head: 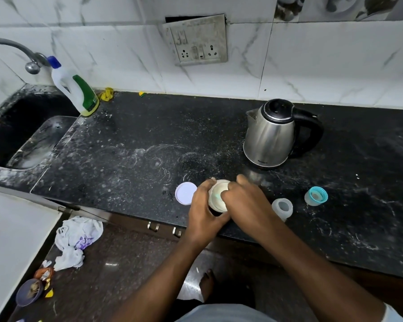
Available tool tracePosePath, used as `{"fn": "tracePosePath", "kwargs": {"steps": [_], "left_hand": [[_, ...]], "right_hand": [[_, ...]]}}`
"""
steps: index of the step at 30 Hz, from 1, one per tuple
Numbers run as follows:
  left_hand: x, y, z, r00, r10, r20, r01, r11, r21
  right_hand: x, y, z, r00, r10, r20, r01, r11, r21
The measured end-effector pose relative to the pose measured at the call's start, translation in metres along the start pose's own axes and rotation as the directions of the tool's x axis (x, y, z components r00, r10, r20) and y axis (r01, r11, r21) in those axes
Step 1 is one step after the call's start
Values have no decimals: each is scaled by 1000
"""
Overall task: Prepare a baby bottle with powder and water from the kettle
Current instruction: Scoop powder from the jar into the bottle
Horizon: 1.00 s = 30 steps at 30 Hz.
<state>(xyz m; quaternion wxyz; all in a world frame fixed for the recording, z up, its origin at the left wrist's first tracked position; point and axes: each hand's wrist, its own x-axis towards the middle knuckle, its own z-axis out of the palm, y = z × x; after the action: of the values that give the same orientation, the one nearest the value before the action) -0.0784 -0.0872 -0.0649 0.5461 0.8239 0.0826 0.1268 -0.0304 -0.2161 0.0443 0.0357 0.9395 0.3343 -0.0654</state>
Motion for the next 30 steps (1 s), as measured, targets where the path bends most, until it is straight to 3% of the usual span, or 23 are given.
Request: {"fn": "tracePosePath", "kwargs": {"steps": [8,14,22,30], "left_hand": [[0,1,0,998,65,-2,-65,996,62],[2,1,-2,996,82,19,-83,993,88],[5,5,-5,993,110,53,-115,987,111],[7,1,-6,993,98,61,-106,984,142]], "right_hand": [[3,2,0,999,-23,36,23,1000,-2],[5,4,-7,989,65,133,-86,985,153],[2,2,-16,995,52,91,-66,986,152],[7,10,-1,990,96,101,-128,917,379]]}}
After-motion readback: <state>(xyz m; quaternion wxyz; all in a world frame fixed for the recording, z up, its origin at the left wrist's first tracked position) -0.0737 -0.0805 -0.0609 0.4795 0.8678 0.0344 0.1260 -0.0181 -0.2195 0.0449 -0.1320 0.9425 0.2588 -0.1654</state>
